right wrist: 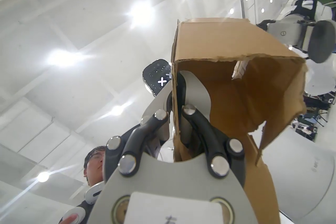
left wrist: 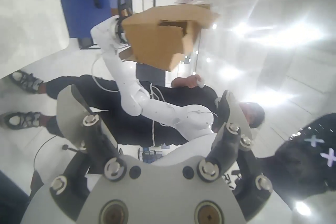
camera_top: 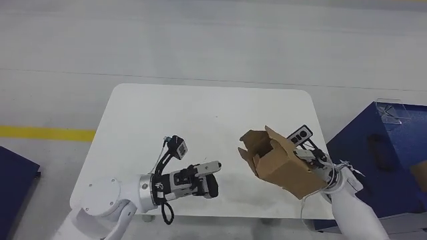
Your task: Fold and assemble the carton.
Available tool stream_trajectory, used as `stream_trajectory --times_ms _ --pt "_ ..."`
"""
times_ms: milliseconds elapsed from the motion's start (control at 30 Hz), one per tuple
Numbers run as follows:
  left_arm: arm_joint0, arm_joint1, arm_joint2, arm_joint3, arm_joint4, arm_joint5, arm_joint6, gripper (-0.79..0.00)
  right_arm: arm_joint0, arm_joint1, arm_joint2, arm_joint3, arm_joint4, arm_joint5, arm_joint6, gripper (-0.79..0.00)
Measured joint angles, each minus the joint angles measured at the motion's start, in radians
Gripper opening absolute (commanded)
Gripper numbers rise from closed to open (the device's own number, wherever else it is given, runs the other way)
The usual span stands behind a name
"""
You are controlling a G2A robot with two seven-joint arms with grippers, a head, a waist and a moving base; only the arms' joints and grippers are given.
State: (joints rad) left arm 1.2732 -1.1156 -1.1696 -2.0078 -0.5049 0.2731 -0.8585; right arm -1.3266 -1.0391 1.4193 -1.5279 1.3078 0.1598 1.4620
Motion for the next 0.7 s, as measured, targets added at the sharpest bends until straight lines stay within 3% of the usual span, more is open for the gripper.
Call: stream_trajectory --times_ms 300,500,700 --pt "-0.145 -0.026 0.177 0.062 0.089 0.083 0.034 0.000 -0.013 -0.003 -0.006 -0.025 -0.049 -0.026 0.046 -0.785" --pt "-0.185 -0.036 0.212 0.092 0.073 0.100 0.042 0.000 -0.019 -0.001 0.003 -0.036 -0.100 -0.045 0.060 -0.785" --pt "-0.232 -0.043 0.235 0.126 0.064 0.186 0.054 0.000 -0.023 0.000 0.020 -0.044 -0.143 -0.074 0.060 -0.785"
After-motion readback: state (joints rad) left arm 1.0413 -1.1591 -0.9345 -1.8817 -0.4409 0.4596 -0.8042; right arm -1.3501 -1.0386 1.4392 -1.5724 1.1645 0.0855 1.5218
